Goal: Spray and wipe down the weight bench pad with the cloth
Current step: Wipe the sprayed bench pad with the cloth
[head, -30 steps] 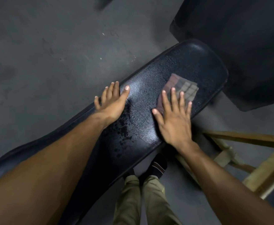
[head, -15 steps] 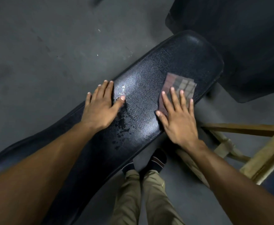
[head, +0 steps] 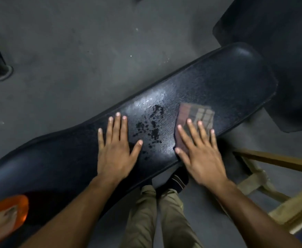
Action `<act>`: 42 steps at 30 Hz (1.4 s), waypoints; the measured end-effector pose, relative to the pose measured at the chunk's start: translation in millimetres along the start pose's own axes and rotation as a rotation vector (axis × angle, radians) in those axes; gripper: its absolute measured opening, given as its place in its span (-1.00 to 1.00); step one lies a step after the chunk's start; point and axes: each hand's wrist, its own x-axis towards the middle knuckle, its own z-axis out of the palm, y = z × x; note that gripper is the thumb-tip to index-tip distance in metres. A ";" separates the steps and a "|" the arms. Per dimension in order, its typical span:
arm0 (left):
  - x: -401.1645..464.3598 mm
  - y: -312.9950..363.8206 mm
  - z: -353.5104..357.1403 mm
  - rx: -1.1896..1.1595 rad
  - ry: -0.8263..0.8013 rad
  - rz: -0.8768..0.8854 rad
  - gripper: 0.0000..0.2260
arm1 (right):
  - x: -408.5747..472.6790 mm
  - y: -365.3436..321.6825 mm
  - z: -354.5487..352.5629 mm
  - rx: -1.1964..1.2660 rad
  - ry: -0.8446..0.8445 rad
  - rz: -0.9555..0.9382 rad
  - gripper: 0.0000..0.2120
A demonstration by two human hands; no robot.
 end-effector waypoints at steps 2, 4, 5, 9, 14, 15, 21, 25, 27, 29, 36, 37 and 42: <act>2.0 0.4 1.1 -0.018 0.008 0.003 -0.28 | 28.5 -5.9 -7.0 0.056 0.031 0.066 -0.35; 1.9 -1.8 1.1 -0.055 0.015 0.013 -0.30 | 59.9 -27.8 -13.4 0.095 0.049 0.117 -0.35; 1.7 -3.5 1.0 -0.079 0.015 0.019 -0.31 | 72.0 -41.2 -15.9 0.095 0.047 0.115 -0.34; 2.1 -7.3 -5.8 -0.194 -0.010 0.033 -0.36 | 71.7 -84.7 -14.2 0.059 0.020 -0.064 -0.32; 1.5 -10.7 -12.3 -0.267 -0.040 0.050 -0.37 | 22.6 -56.4 -4.4 -0.016 -0.036 -0.192 -0.34; 1.1 -11.3 -11.9 -0.262 -0.039 0.053 -0.36 | 18.4 -45.3 -5.0 -0.023 -0.050 -0.174 -0.34; 1.1 -10.9 -7.3 -0.197 -0.009 0.046 -0.33 | 86.4 -45.9 -24.8 0.119 0.035 0.112 -0.33; 0.7 -11.2 -9.3 -0.260 -0.011 0.055 -0.31 | 137.6 -93.4 -31.7 0.133 0.024 0.094 -0.31; 0.3 -11.9 -10.6 -0.289 -0.024 0.058 -0.29 | 134.6 -110.2 -28.0 0.103 0.025 -0.042 -0.33; 0.4 -12.1 -12.2 -0.300 -0.047 0.058 -0.28 | 119.1 -114.9 -22.2 0.074 0.026 -0.153 -0.35; 3.2 -13.6 -9.6 -0.286 -0.095 0.042 -0.28 | 53.4 -73.2 -6.5 0.000 0.007 -0.292 -0.35; 3.9 -13.4 -8.9 -0.288 -0.096 0.039 -0.27 | 44.0 -70.0 -3.1 -0.004 0.013 -0.297 -0.34; 5.2 -11.4 -8.5 -0.261 -0.094 0.019 -0.23 | -8.0 -52.7 14.5 -0.046 0.017 -0.328 -0.33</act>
